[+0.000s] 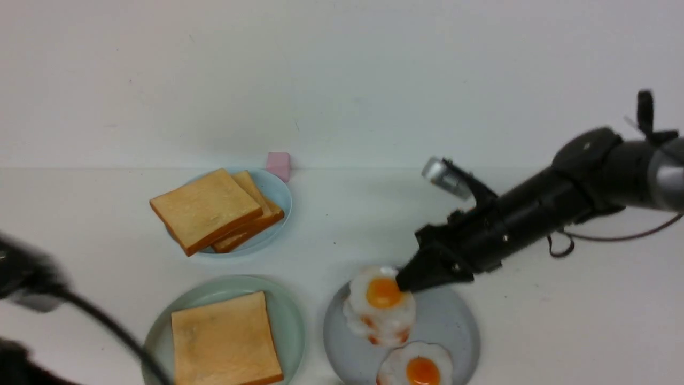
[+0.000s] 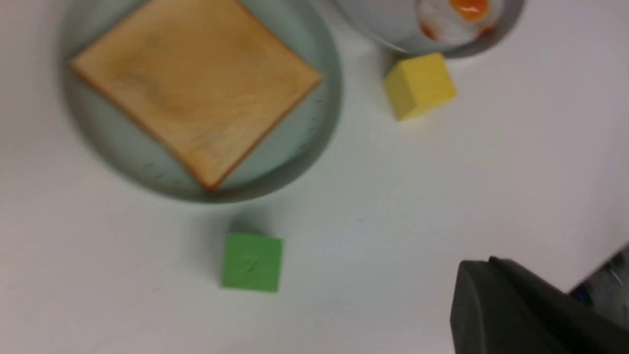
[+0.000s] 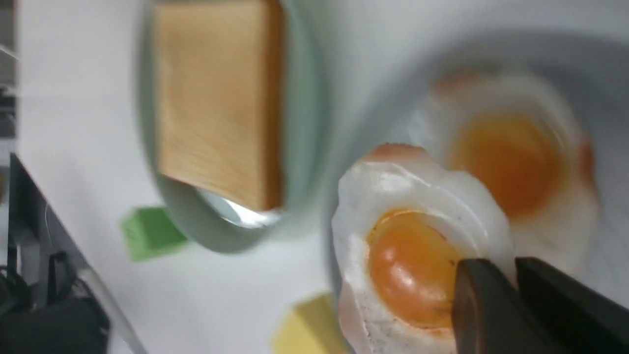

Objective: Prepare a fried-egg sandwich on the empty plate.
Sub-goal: Use the right arm to place the fried egg on the slice of bread in the middle

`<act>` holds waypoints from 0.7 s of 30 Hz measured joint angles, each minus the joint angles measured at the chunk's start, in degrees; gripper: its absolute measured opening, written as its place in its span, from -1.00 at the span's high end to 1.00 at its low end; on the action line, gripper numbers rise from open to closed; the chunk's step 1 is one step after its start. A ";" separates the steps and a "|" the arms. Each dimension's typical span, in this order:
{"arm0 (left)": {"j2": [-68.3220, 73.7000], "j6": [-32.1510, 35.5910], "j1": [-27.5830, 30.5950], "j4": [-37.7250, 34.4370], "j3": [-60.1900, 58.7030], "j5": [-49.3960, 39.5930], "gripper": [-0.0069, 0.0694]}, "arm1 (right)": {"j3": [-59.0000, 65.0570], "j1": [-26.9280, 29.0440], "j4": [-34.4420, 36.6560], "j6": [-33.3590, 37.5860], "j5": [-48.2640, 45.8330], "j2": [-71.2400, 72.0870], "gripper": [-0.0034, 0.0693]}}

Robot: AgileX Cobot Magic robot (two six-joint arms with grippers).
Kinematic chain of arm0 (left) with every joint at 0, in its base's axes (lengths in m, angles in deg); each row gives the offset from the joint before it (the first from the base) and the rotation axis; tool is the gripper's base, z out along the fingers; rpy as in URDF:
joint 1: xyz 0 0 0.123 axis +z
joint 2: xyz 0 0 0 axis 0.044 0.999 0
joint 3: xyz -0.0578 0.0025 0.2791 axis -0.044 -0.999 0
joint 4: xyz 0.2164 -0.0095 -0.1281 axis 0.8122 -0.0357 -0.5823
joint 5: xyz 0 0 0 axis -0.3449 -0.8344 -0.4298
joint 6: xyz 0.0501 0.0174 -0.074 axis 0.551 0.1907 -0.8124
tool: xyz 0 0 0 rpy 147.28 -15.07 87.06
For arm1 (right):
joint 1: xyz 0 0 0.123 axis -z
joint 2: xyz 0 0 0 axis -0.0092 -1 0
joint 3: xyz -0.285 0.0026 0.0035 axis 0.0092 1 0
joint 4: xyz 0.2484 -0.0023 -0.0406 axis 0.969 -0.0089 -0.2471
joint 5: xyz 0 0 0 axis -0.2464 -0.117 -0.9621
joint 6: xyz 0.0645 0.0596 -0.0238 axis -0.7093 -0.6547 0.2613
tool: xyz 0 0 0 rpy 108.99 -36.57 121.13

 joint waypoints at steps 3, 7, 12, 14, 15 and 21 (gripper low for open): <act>-7.08 -8.73 0.00 6.31 0.00 -1.77 0.77 | -5.35 -4.94 0.37 -2.86 0.23 0.81 0.68; -12.79 -14.78 0.00 9.66 -1.00 -2.24 0.77 | -10.13 -12.70 1.44 -4.76 3.63 -1.25 0.68; -16.79 -18.09 0.00 10.84 -3.64 -3.06 0.75 | -15.62 -20.52 1.82 -6.55 8.73 -8.67 0.68; -17.06 -18.25 0.00 10.84 -4.16 -3.13 0.75 | -16.43 -21.51 1.82 -6.97 9.82 -10.56 0.68; -17.06 -18.39 0.00 10.41 -4.53 -3.38 0.75 | -17.73 -22.37 1.82 -7.42 11.31 -13.10 0.68; -17.11 -18.41 0.00 9.58 -5.05 -3.58 0.74 | -18.97 -22.62 2.06 -7.69 12.56 -16.81 0.48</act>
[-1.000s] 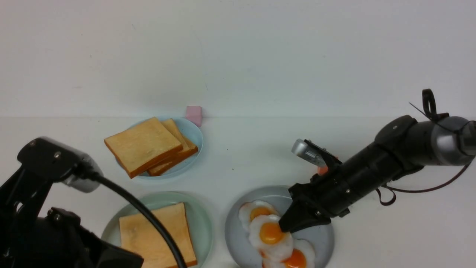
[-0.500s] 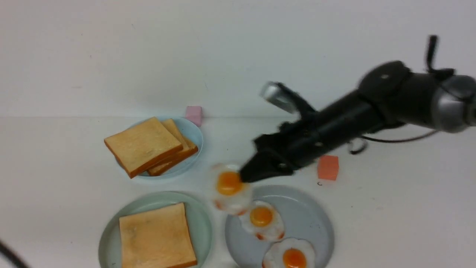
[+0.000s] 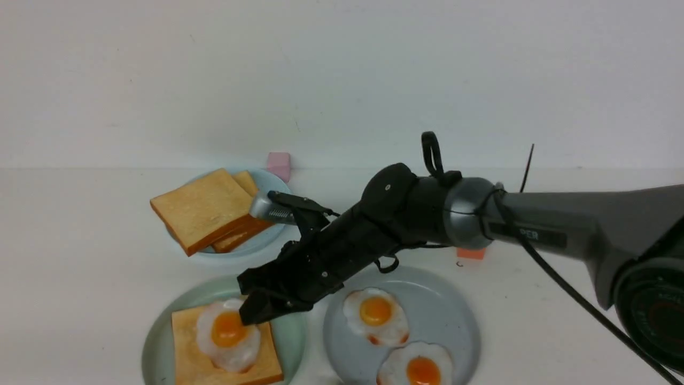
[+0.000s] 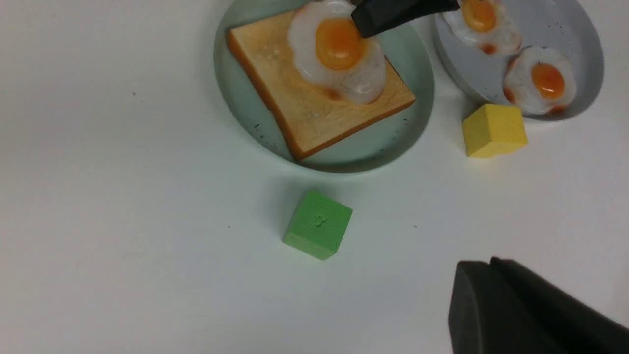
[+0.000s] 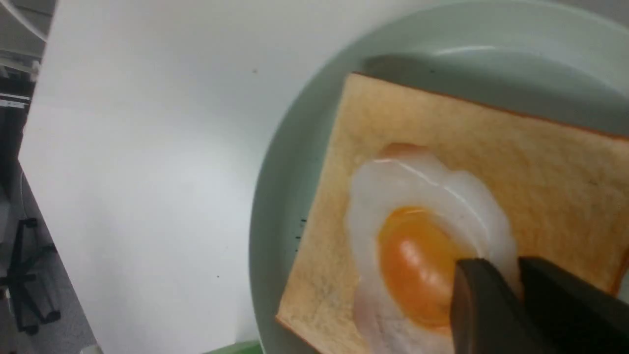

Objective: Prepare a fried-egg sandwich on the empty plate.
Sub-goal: Use the right arm to place the fried egg on the slice of bread in the middle, then use the left arm to grab a slice of bread

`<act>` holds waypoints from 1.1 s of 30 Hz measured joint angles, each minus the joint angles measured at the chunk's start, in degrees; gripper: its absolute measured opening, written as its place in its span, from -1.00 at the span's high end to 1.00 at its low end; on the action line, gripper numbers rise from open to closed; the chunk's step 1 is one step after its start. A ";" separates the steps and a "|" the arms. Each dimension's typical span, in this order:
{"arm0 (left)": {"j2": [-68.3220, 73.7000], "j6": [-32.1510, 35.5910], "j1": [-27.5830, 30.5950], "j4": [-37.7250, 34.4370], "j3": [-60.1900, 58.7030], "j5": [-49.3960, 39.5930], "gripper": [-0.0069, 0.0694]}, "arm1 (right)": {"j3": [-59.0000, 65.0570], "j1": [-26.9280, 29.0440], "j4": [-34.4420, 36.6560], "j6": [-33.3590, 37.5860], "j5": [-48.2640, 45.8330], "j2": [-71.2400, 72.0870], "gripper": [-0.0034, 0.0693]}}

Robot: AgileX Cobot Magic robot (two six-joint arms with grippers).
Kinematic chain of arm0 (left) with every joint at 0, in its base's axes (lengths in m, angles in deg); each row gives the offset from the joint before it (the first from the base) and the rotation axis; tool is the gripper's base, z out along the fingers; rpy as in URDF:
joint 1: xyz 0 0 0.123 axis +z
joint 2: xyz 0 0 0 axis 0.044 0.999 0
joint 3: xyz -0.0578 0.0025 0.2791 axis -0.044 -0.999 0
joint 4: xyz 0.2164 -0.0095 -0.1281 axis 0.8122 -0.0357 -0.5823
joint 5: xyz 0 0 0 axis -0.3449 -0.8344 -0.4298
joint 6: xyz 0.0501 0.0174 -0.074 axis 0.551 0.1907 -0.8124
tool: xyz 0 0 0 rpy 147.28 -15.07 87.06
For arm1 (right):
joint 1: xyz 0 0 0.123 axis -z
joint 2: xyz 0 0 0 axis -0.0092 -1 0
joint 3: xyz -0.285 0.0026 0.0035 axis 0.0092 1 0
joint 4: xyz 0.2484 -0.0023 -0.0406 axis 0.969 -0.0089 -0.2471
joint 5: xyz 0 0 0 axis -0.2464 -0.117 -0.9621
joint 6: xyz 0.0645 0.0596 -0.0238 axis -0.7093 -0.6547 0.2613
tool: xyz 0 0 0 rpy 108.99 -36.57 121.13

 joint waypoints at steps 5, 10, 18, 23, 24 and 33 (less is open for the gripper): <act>0.00 0.00 0.00 0.00 -0.02 1.08 0.72 | -0.33 0.05 -4.30 -1.31 -1.54 1.47 -0.04; 1.10 -5.41 0.00 0.41 -1.76 7.62 0.72 | -0.33 0.47 -19.16 -9.92 -5.50 9.25 -0.49; 17.73 -25.01 0.00 11.11 -1.96 15.45 0.69 | -0.33 0.63 -46.07 -27.32 -17.21 28.95 -0.67; 33.20 -27.60 4.06 14.39 5.15 21.08 0.69 | 2.47 -3.81 -49.95 -28.90 -19.55 42.91 -0.68; 34.95 -26.98 5.42 14.07 6.30 21.35 0.69 | 3.86 -4.77 -49.95 -28.90 -19.39 44.88 -0.68; 56.39 -5.64 22.83 -9.72 22.75 21.86 0.68 | 24.67 -13.87 -49.95 -24.50 -9.74 61.57 -0.68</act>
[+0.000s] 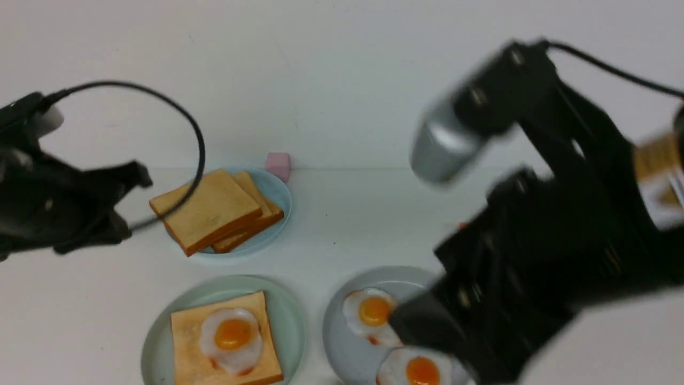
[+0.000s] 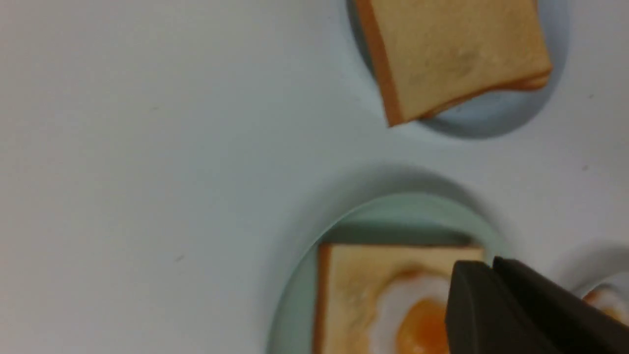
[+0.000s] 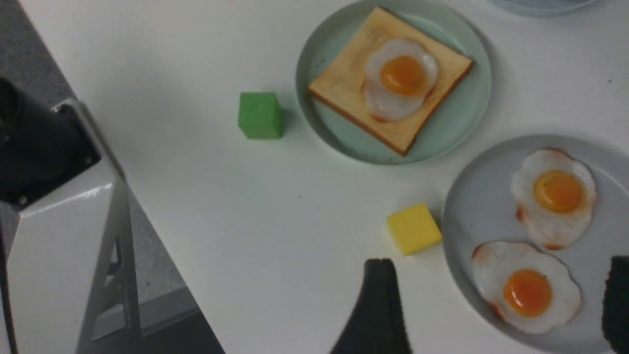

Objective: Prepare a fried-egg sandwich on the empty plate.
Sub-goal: Use the left arm to grab a slice of bread

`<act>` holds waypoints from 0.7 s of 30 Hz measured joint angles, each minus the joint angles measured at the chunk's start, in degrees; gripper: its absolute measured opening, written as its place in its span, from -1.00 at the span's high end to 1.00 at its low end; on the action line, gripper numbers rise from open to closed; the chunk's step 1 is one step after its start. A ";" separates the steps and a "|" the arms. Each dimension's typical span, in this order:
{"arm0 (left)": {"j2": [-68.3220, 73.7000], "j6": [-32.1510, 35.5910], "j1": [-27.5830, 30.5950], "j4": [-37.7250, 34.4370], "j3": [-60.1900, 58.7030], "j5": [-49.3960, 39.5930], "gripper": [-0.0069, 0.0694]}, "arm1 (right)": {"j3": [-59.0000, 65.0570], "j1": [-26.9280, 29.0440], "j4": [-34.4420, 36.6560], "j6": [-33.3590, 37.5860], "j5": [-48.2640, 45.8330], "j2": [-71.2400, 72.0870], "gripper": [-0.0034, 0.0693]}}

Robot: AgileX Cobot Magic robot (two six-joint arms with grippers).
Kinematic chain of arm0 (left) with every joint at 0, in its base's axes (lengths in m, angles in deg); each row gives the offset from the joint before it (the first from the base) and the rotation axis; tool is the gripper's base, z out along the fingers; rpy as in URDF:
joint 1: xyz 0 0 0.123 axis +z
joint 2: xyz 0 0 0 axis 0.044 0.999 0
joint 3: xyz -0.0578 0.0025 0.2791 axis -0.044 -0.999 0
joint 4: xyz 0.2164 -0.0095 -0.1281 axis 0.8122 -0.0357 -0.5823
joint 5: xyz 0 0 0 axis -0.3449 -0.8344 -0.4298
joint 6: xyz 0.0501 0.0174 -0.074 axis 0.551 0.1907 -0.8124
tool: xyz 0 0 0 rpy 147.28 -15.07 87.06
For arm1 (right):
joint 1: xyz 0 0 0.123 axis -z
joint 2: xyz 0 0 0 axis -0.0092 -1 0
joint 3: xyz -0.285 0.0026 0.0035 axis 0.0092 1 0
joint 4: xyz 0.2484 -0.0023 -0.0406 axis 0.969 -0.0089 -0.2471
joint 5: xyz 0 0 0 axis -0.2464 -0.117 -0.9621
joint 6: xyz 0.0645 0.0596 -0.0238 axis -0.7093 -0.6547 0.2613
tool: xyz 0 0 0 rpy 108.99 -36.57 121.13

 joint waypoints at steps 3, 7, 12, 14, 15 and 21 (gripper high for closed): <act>6.44 7.21 3.26 -10.34 3.64 -0.72 0.65 | 4.82 -0.80 0.57 0.45 2.03 2.92 -0.68; 14.78 14.69 5.64 -17.34 7.01 -1.02 0.44 | 7.84 -0.92 1.80 0.64 2.83 4.56 -0.68; 20.95 17.62 5.83 -18.48 9.97 0.08 0.02 | 7.99 -0.92 2.13 0.64 2.86 4.56 -0.68; 23.95 18.67 5.83 -18.64 10.72 2.47 -0.18 | 7.99 -0.92 2.19 0.64 2.94 4.56 -0.68; 24.72 18.69 5.83 -18.64 10.79 3.38 -0.23 | 7.99 -0.92 2.19 0.64 2.93 4.56 -0.68; 29.54 19.03 5.83 -20.25 10.97 10.00 -0.31 | 7.99 -0.92 2.46 0.64 3.05 4.56 -0.68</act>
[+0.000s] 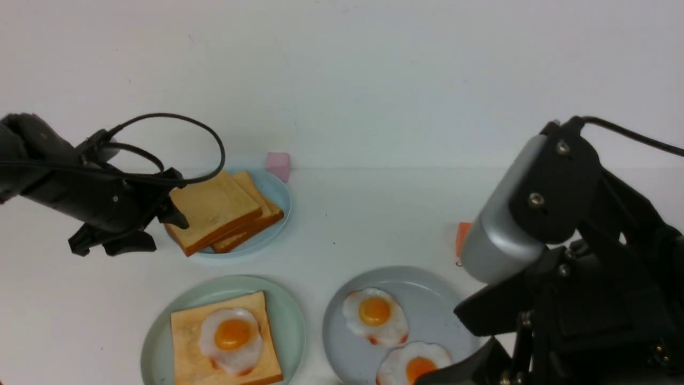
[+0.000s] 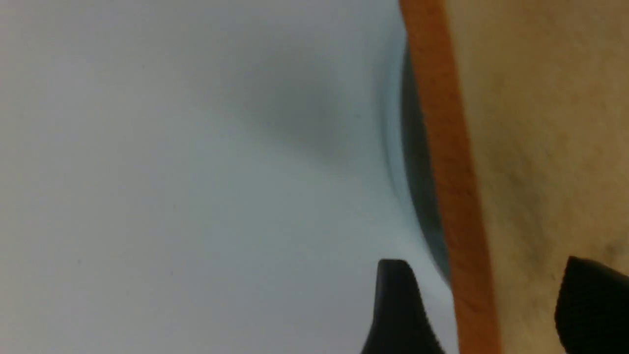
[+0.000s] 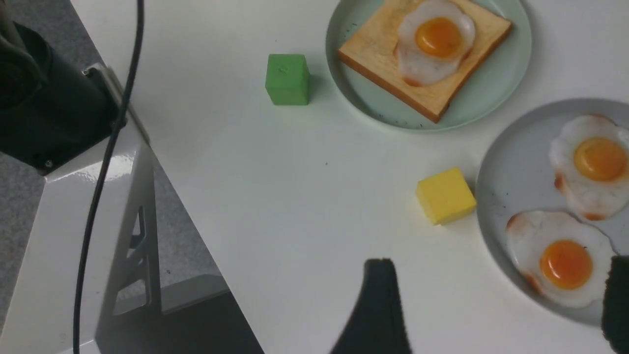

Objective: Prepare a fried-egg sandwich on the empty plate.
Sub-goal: Use the left arm to grab a slice of bread, then use the left arm to place a slice of bread on the fried egg in the middle

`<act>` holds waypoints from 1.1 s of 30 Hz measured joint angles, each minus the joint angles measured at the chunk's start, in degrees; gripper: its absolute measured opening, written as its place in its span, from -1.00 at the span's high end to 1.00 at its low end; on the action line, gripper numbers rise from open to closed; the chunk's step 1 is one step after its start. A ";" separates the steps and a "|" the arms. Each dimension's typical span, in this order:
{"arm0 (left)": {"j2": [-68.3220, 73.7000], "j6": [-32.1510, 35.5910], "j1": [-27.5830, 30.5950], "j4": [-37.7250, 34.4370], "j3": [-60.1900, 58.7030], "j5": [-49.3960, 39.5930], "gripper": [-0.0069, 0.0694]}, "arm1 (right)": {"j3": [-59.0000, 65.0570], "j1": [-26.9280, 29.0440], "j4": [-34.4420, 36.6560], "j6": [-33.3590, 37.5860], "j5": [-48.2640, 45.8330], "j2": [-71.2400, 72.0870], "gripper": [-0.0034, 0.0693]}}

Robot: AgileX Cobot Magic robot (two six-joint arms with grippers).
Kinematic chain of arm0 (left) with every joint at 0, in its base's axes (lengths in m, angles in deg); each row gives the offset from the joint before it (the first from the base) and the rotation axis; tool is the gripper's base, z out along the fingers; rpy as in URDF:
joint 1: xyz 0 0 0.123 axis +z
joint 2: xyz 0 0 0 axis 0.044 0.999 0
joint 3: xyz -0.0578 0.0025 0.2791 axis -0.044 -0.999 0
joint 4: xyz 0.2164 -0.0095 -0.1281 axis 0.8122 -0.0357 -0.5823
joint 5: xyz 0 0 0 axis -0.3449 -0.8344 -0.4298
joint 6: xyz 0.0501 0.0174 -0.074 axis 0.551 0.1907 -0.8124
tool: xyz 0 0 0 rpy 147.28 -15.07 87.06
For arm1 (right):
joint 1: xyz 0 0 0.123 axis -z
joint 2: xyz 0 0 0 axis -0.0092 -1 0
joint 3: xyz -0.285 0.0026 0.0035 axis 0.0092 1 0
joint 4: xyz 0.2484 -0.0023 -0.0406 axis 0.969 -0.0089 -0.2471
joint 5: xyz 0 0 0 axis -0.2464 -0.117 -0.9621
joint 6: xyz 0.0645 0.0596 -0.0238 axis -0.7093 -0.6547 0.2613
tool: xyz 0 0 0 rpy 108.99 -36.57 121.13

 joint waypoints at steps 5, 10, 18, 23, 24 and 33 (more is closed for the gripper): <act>2.49 1.44 0.00 -4.31 0.00 2.08 -0.14 | 0.00 0.00 0.00 0.00 0.00 0.00 -0.68; 2.65 4.63 0.00 -7.26 0.00 2.77 0.23 | 0.00 0.00 0.47 0.00 0.00 0.00 -0.68; 2.28 5.74 0.07 -8.04 0.02 2.38 0.82 | 0.00 0.00 0.81 -0.75 -0.25 0.00 -0.66; -2.60 7.61 0.07 -5.39 0.02 -1.71 0.82 | 0.00 0.00 0.98 -1.44 -0.66 0.00 -0.66; -4.30 8.21 0.07 -5.02 -0.11 -3.11 0.82 | 0.00 0.00 1.03 -1.60 -0.82 0.00 -0.66; -16.81 18.64 0.07 -13.11 -19.13 -6.59 0.82 | 0.00 0.00 1.08 -2.57 -1.29 0.00 -0.66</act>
